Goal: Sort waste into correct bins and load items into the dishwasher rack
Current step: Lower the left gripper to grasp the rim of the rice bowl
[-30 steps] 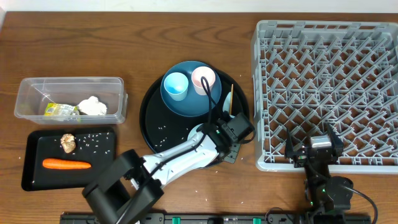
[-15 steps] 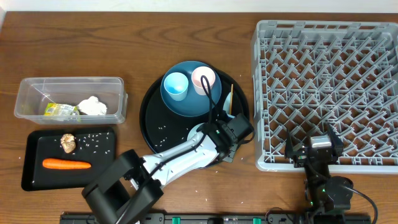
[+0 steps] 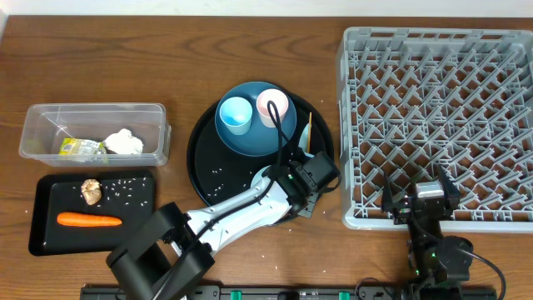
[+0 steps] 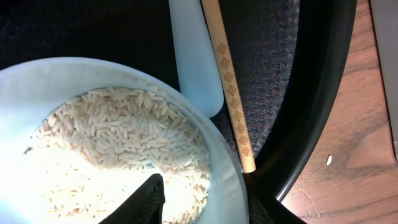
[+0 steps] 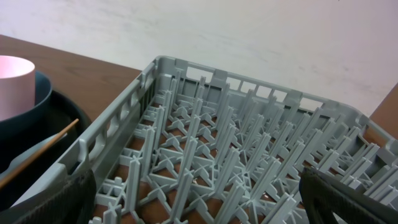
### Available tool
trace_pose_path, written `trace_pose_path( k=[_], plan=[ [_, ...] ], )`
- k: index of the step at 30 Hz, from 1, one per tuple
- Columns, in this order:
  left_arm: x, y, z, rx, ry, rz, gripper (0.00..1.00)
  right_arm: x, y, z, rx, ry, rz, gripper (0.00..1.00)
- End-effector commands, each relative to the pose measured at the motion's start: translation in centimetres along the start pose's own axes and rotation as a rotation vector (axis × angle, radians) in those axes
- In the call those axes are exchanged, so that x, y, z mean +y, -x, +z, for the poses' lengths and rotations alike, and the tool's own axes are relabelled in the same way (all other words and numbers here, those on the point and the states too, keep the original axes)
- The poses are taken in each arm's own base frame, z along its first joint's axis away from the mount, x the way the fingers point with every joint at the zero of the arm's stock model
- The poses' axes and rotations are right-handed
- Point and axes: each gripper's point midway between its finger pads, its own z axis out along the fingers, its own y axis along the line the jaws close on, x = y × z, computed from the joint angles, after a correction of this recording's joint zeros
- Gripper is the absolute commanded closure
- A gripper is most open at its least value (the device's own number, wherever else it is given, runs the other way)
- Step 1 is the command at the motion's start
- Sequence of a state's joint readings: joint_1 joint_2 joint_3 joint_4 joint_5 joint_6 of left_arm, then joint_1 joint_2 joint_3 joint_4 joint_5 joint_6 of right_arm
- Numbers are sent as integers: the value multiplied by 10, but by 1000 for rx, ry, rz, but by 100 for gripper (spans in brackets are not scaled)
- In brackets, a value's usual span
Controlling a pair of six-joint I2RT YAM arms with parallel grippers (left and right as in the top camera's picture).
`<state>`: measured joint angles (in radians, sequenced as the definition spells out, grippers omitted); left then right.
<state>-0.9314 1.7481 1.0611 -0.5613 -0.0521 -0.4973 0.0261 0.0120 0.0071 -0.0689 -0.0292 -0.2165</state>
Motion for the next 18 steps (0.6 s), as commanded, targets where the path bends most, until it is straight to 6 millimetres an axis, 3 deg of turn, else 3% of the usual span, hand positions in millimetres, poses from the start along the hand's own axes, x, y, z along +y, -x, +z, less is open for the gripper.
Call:
trace_pose_path(
  k=[1,12,18],
  plan=[
    [-4,7,-9,-27,-16,3,61,-1,-2,0,6,-6,-5,1],
    [-6,11,-9,-40,-25,1,62,-1,-2,0,6,-6,-5,1],
    [-6,11,-9,-40,-24,1,81,-1,-2,0,6,-6,-5,1]
  ],
)
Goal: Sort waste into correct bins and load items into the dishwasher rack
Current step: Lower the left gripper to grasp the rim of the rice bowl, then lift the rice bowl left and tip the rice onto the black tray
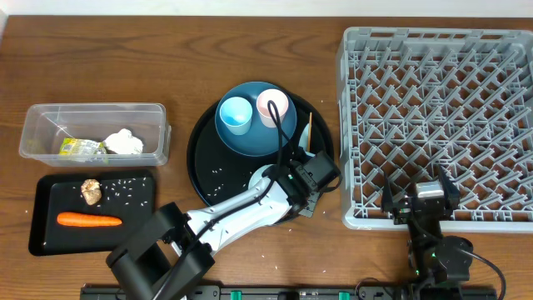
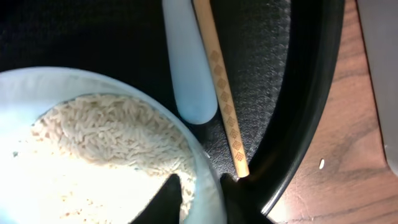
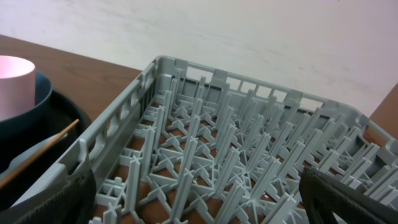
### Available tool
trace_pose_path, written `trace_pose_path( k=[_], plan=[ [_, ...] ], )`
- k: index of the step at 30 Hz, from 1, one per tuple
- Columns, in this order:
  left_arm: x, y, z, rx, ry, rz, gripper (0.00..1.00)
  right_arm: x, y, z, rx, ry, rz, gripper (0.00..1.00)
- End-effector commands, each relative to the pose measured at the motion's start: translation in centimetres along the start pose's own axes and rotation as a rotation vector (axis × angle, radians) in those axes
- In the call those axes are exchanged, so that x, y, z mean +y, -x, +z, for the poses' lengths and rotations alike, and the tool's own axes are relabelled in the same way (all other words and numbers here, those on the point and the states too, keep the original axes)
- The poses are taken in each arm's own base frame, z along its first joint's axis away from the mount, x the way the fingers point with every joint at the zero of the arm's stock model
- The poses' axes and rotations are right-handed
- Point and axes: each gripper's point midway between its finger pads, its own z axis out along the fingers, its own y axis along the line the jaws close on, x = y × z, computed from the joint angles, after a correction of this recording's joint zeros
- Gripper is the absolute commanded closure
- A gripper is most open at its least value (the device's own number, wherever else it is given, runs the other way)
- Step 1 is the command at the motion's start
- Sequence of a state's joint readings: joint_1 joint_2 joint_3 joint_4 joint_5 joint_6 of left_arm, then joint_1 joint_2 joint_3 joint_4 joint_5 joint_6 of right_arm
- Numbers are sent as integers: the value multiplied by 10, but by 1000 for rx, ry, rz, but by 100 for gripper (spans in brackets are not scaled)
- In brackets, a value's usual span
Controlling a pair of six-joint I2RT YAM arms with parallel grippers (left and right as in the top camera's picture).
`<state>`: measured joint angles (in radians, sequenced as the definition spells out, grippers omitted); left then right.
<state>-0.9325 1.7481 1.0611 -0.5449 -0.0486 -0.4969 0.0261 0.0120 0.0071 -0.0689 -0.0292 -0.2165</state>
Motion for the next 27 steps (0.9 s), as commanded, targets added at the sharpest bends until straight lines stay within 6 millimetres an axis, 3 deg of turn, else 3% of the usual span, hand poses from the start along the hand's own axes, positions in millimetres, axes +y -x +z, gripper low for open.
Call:
trace_pose_path(
  k=[1,6,15,20,27],
  plan=[
    [-3,8,-8,-28,-12,2,85,-1,-2,0,6,-6,-5,1],
    [-3,8,-8,-28,-12,2,94,-1,-2,0,6,-6,-5,1],
    [9,9,-12,-37,49,5,94,-1,-2,0,6,-6,-5,1],
    [12,11,-33,-64,50,1,94,-1,-2,0,6,-6,-5,1],
    [10,26,-79,-183,-20,25,94,-1,-2,0,6,-6,-5,1]
  ],
)
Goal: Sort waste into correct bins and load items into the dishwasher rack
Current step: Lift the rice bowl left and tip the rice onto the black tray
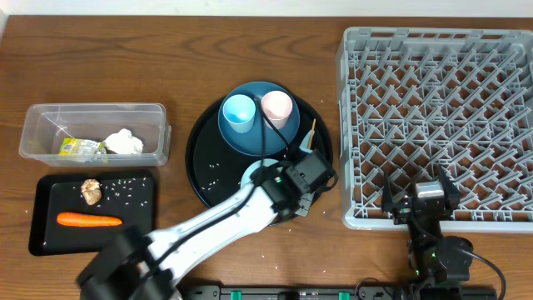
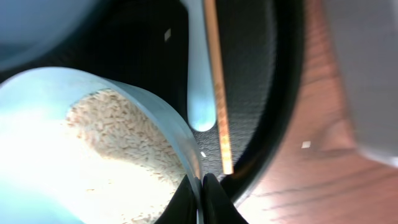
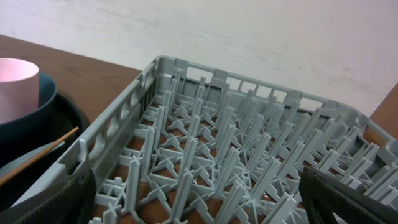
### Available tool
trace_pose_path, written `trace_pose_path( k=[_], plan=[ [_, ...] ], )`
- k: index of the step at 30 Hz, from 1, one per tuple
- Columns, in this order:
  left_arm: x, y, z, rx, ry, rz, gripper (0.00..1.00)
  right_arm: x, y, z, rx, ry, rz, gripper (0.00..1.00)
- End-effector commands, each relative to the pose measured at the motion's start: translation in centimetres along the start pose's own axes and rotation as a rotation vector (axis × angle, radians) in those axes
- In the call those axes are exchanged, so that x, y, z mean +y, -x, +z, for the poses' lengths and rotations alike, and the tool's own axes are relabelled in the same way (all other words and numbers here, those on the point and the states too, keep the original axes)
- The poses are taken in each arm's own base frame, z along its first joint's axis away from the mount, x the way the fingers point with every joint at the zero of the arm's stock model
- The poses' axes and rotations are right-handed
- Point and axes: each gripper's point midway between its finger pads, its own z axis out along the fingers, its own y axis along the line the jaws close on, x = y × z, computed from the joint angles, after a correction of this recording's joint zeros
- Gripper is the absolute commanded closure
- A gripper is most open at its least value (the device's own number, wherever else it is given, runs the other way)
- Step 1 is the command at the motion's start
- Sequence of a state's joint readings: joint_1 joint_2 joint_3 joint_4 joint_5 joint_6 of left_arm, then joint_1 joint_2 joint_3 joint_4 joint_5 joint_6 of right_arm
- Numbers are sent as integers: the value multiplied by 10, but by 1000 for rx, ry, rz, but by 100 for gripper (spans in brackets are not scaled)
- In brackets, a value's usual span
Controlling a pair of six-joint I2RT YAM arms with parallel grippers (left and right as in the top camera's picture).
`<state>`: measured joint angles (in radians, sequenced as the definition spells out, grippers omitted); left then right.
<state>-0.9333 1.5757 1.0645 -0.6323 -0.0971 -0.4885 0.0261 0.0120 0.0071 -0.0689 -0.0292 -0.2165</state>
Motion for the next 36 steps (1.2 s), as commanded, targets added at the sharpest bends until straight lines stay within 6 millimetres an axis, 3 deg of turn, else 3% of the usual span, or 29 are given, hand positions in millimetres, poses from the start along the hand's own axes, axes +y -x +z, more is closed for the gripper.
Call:
trace_pose_path(
  k=[1,6,15,22,32,36],
  plan=[
    [2,20,-30,-94,-20,23,94,-1,-2,0,6,-6,-5,1],
    [23,23,-51,-114,-10,-24,94,-1,-2,0,6,-6,-5,1],
    [99,14,-72,-57,102,-131,94,-1,-2,0,6,-6,-5,1],
    [147,16,-97,-99,104,-254,94,-1,-2,0,6,-6,-5,1],
    [226,-7,-135,-154,150,-474,94,-1,-2,0,6,-6,-5,1],
    [248,-13,-145,-187,115,-562,94,-1,-2,0,6,-6,-5,1]
  ],
)
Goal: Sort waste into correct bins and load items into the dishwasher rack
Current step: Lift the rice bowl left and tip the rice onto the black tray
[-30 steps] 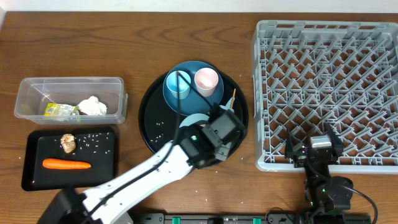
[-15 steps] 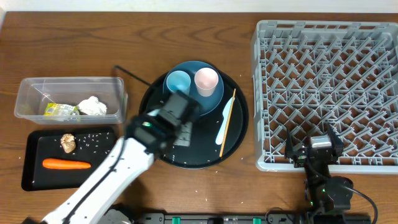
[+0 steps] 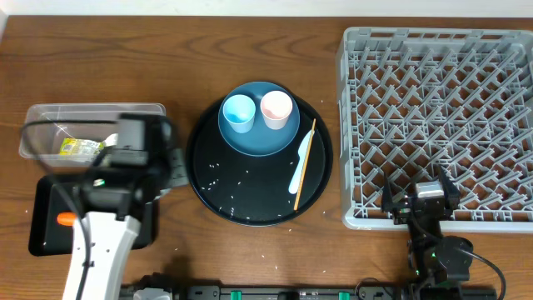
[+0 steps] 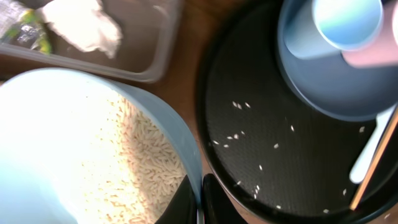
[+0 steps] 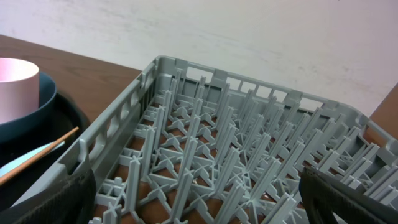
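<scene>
A pale blue bowl of rice [image 4: 93,155] fills the lower left of the left wrist view. My left gripper [image 4: 200,199] is shut on its rim, one finger inside and one outside. In the overhead view that arm [image 3: 125,179] is blurred, beside the clear bin [image 3: 50,125] and above the black rectangular tray [image 3: 46,229]. On the round black tray [image 3: 241,196] a blue plate [image 3: 250,137] carries a blue cup [image 3: 238,111] and a pink cup [image 3: 276,108]. A pale spoon [image 3: 297,171] and a chopstick [image 3: 305,162] lie beside them. My right gripper [image 5: 199,199] is open over the grey rack's [image 3: 441,100] front edge.
The clear bin holds a crumpled white tissue [image 4: 81,22] and a wrapper [image 3: 75,147]. Loose rice grains [image 4: 249,134] dot the round tray. An orange carrot end [image 3: 62,219] shows on the rectangular tray; the arm covers most of it.
My left gripper, still shut on the rice bowl, has moved from the round tray's right front to the left side by the clear bin. The spoon and chopstick now lie uncovered. The right arm is unchanged.
My left gripper stood open astride the bowl's rim at the round tray's right front. Its fingers then stood closer together, then shut on the rim with the bowl tilted. Now the bowl is at the table's left. The right gripper stayed open throughout.
</scene>
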### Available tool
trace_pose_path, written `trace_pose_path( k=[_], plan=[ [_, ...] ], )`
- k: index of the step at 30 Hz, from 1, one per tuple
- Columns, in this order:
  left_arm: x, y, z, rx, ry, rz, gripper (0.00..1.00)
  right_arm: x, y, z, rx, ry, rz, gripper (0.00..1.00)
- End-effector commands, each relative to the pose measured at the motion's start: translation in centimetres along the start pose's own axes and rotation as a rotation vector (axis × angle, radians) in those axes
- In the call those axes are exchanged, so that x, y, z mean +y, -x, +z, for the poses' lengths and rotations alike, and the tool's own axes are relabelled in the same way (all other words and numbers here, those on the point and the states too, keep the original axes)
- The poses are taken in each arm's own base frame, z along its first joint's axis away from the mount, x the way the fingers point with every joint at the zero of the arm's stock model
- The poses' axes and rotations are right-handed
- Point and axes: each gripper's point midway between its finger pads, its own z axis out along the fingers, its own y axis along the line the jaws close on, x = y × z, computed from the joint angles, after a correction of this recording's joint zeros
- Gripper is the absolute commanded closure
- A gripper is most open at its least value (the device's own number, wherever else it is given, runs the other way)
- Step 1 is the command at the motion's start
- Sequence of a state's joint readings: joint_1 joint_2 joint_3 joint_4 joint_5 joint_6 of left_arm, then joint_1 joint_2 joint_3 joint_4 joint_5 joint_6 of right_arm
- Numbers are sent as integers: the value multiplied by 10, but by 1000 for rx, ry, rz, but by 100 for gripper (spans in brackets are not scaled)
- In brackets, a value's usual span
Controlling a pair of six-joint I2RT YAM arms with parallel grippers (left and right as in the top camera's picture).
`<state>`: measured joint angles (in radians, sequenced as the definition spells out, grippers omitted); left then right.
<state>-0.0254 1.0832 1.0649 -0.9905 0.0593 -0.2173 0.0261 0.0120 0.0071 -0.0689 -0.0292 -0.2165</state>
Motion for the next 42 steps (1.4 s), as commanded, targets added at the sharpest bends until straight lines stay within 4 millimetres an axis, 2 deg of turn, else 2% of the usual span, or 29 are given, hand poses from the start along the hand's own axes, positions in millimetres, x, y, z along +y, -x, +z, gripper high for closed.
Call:
trace_pose_path(
  k=[1,12,19,23,34,38,42],
  plan=[
    [8,11,-12,-30,-74,-26,94,-1,-2,0,6,-6,-5,1],
    [51,25,-26,-107,-263,-193,94,-1,-2,0,7,-6,-5,1],
    [69,25,-36,-205,-424,-287,94,-1,-2,0,7,-6,-5,1],
    [70,26,-45,-298,-565,-326,94,-1,-2,0,7,-6,-5,1],
    [112,4,-32,-485,-670,-532,94,-1,-2,0,8,-6,-5,1],
    [131,-2,-26,-494,-659,-619,94,-1,-2,0,8,-6,-5,1],
    [140,-4,-22,-485,-675,-679,94,-1,-2,0,8,-6,-5,1]
  ],
)
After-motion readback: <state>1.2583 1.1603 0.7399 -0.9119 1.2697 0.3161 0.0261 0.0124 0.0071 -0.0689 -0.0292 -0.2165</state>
